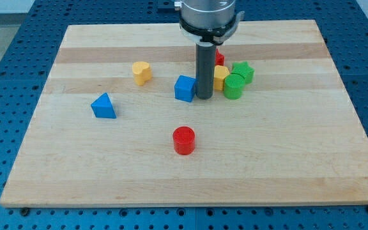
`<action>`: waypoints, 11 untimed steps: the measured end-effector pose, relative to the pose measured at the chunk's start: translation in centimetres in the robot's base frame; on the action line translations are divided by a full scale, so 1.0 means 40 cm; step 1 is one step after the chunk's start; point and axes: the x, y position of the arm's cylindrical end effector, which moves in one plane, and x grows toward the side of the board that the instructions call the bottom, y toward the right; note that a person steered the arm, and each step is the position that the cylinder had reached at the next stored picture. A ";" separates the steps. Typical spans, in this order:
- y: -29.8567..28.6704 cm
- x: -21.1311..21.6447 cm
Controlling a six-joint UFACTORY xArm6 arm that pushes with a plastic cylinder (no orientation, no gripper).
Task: Push the hexagon in between the green star and red star
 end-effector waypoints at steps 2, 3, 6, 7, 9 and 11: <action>0.000 -0.007; 0.007 0.026; 0.042 0.002; 0.048 -0.025; 0.048 -0.096; 0.048 -0.174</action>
